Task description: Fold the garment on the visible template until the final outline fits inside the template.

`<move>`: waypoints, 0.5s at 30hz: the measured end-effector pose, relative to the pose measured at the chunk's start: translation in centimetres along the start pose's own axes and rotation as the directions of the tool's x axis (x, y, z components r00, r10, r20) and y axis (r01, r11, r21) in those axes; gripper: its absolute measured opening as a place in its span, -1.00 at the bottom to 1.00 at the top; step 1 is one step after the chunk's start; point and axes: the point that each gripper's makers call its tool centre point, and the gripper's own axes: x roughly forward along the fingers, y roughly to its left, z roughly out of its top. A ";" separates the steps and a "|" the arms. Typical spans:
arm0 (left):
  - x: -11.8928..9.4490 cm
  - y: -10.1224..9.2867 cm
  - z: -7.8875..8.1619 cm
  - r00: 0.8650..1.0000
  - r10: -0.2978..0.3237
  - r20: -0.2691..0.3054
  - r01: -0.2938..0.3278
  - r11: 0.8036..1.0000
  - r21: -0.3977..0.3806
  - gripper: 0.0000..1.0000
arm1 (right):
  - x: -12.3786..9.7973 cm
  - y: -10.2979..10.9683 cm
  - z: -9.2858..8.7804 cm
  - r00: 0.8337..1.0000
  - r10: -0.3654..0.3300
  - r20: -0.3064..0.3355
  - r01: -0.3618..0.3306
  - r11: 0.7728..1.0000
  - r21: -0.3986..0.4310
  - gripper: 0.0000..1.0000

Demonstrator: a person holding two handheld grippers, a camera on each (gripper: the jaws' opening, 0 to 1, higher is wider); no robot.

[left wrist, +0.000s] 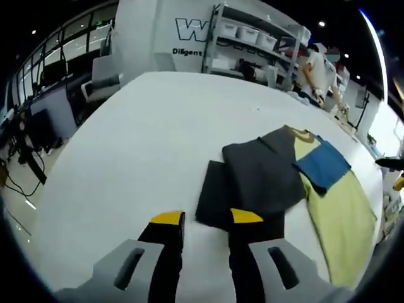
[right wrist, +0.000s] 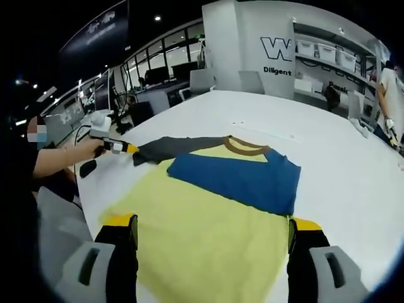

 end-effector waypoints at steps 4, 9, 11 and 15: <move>0.2 -0.4 -0.1 1.000 -0.015 -0.005 0.015 1.000 0.019 -0.71 | -0.2 -0.2 -0.3 1.000 -0.005 -0.004 0.005 1.000 0.000 0.98; 0.4 0.2 -0.1 1.000 0.018 -0.018 -0.018 0.999 0.038 -0.81 | -0.3 -0.5 -0.8 1.000 -0.014 -0.010 0.014 1.000 0.006 0.98; 0.4 0.4 0.0 1.000 0.024 -0.013 -0.024 0.999 0.042 -0.89 | -0.3 -0.6 -0.9 1.000 -0.014 -0.011 0.014 1.000 0.010 0.98; 0.5 0.4 0.0 0.999 0.030 -0.013 -0.030 0.999 0.045 -0.93 | -0.5 -0.8 -1.2 1.000 -0.023 -0.014 0.023 1.000 0.011 0.98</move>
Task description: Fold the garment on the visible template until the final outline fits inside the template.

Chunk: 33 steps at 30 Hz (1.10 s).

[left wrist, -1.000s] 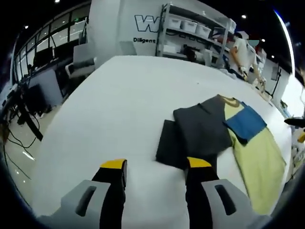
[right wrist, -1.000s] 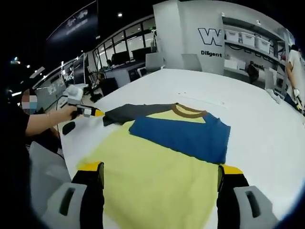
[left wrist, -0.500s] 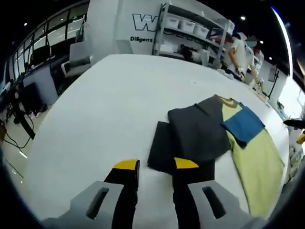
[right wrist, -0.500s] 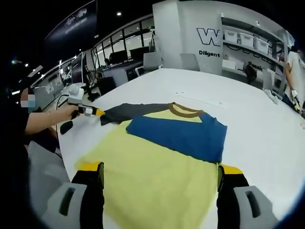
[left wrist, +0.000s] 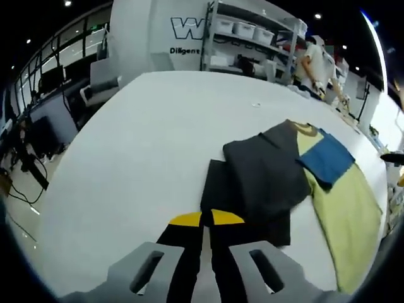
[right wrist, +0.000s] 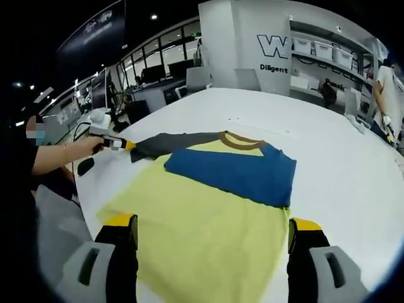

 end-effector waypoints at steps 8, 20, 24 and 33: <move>-0.8 0.5 0.4 0.999 0.030 0.018 -0.030 0.999 0.038 -0.93 | -0.3 0.1 0.1 1.000 -0.006 0.008 0.006 1.000 0.006 0.98; -3.2 4.6 1.2 0.990 0.126 0.067 -0.127 0.992 0.008 -0.93 | -0.3 0.3 0.1 1.000 -0.005 0.000 0.005 1.000 0.004 0.98; -3.9 6.0 0.9 0.983 0.169 0.070 -0.170 0.985 0.000 -0.93 | -0.3 0.1 0.0 1.000 -0.001 -0.002 0.001 1.000 0.010 0.98; -4.9 7.9 0.0 0.973 0.221 0.073 -0.217 0.974 -0.058 -0.93 | -0.2 0.3 0.1 1.000 0.000 -0.004 0.000 1.000 0.009 0.98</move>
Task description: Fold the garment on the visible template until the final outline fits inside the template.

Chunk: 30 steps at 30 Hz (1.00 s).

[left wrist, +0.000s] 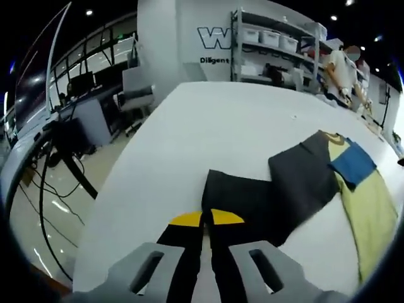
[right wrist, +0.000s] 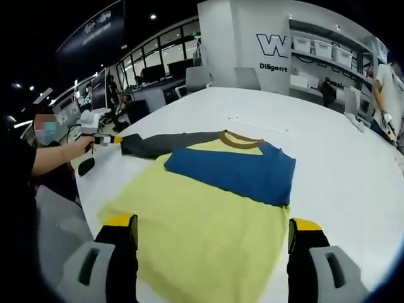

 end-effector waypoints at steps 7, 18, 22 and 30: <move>-0.8 2.0 -0.8 0.997 0.072 0.001 -0.072 0.996 -0.045 -0.93 | -0.2 0.1 -0.1 1.000 -0.004 -0.001 0.004 1.000 0.004 0.98; -2.1 3.0 -2.4 0.991 0.135 -0.013 -0.135 0.988 -0.077 -0.93 | -0.5 0.4 -0.3 1.000 -0.006 -0.007 0.006 1.000 0.003 0.98; -2.6 2.9 -3.4 0.988 0.156 -0.018 -0.157 0.983 -0.098 -0.93 | -0.5 0.6 -0.2 1.000 -0.004 -0.005 0.004 1.000 0.000 0.98; -3.3 3.0 -4.9 0.982 0.184 -0.035 -0.187 0.978 -0.094 -0.93 | -0.7 0.8 -0.2 1.000 -0.004 -0.007 0.004 1.000 -0.002 0.98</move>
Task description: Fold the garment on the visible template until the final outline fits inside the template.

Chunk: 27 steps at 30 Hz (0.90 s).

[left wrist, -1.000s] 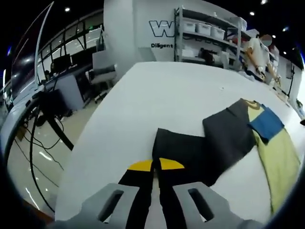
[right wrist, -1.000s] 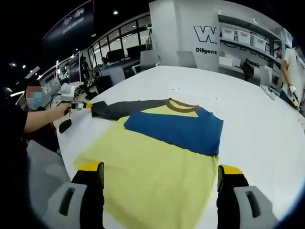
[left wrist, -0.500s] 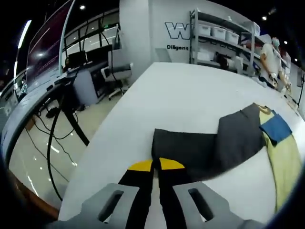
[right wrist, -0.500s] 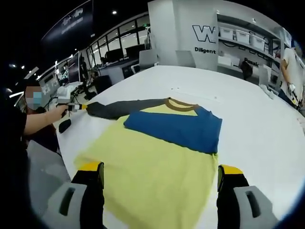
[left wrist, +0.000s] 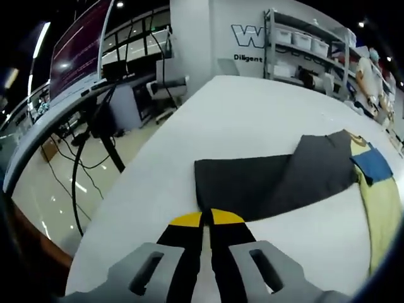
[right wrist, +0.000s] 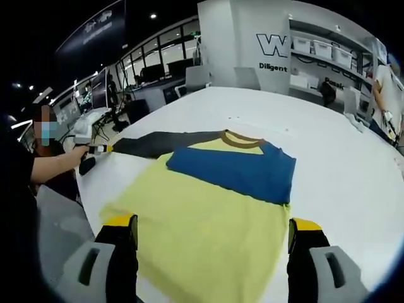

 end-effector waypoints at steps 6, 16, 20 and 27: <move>0.1 0.1 0.3 1.000 -0.002 -0.006 0.002 1.000 0.023 -0.93 | -0.1 0.1 -0.1 1.000 -0.003 -0.005 0.003 1.000 -0.003 0.98; 0.2 -0.5 2.3 0.997 -0.071 0.032 0.067 0.993 0.101 -0.47 | -0.2 0.4 -0.1 1.000 0.000 -0.006 0.000 1.000 0.020 0.98; 0.8 -0.3 3.8 0.995 -0.086 0.045 0.080 0.990 0.115 -0.23 | -0.2 0.7 -0.3 1.000 0.005 -0.012 -0.005 1.000 0.021 0.98; 2.2 -0.5 4.0 0.991 -0.130 0.013 0.128 0.988 0.091 -0.16 | -0.1 0.7 -0.4 1.000 0.005 -0.007 -0.005 0.999 0.034 0.98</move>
